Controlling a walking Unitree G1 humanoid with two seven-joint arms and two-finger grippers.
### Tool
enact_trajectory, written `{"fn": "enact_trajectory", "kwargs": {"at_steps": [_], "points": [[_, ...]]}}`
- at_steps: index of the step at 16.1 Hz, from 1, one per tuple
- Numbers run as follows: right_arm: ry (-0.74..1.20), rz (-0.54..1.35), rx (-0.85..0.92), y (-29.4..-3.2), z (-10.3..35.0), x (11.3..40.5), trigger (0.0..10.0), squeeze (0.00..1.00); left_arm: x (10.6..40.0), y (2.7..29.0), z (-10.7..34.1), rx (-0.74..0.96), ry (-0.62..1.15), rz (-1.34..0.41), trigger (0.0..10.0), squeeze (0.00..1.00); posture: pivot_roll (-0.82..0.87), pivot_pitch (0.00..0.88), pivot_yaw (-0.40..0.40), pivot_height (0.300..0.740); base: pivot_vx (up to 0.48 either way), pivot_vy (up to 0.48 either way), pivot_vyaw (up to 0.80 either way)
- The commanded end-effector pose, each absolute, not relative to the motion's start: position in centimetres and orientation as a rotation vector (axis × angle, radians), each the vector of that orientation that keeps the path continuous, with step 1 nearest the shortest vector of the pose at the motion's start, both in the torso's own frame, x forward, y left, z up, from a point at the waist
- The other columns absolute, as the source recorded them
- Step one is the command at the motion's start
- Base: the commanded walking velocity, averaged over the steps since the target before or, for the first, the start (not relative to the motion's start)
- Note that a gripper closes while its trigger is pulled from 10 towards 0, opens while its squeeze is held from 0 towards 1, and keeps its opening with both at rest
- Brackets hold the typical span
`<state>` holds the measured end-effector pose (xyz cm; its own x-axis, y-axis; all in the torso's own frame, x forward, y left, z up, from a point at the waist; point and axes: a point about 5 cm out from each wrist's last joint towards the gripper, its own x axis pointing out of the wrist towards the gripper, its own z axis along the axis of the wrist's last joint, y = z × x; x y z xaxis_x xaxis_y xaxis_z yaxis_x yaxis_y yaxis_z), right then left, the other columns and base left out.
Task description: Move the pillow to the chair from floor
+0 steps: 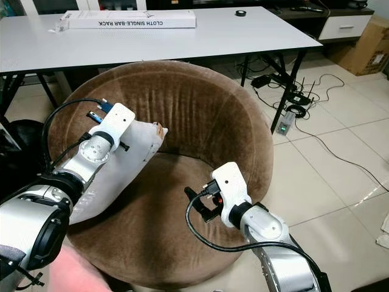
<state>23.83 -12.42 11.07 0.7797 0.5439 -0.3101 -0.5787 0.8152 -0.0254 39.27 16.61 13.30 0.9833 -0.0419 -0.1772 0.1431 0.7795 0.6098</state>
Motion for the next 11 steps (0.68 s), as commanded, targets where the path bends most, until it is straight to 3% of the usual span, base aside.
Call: {"fn": "enact_trajectory", "kwargs": {"at_steps": [1, 4, 5, 6, 11], "points": [[0.281, 0.622, -0.148, -12.2, 11.7, 24.1, 10.0, 0.0, 39.3, 17.8, 13.4, 0.637, 0.194, -0.069, 10.0, 0.0, -0.14, 0.0, 0.007, 0.74, 0.0, 0.0, 0.0], [0.283, 0.623, -0.155, -12.2, 11.7, 24.3, 10.0, 0.0, 39.3, 18.0, 13.5, 0.625, 0.201, -0.075, 10.0, 0.0, -0.14, 0.0, 0.01, 0.74, 0.0, 0.0, 0.0], [0.285, 0.621, -0.155, -12.2, 11.7, 24.3, 10.0, 0.0, 39.3, 17.8, 13.3, 0.593, 0.21, -0.099, 10.0, 0.19, -0.14, 0.0, 0.014, 0.74, 0.0, 0.0, 0.0], [0.285, 0.619, -0.154, -12.2, 11.7, 24.3, 10.0, 0.0, 39.3, 17.7, 13.2, 0.563, 0.22, -0.111, 10.0, 1.0, -0.14, 0.0, 0.016, 0.74, 0.0, 0.0, 0.0], [0.289, 0.601, -0.15, -12.4, 11.6, 24.1, 10.0, 0.0, 39.3, 16.9, 13.2, 0.479, 0.237, -0.152, 10.0, 1.0, -0.15, 0.0, 0.034, 0.74, 0.0, 0.0, 0.0]]}}
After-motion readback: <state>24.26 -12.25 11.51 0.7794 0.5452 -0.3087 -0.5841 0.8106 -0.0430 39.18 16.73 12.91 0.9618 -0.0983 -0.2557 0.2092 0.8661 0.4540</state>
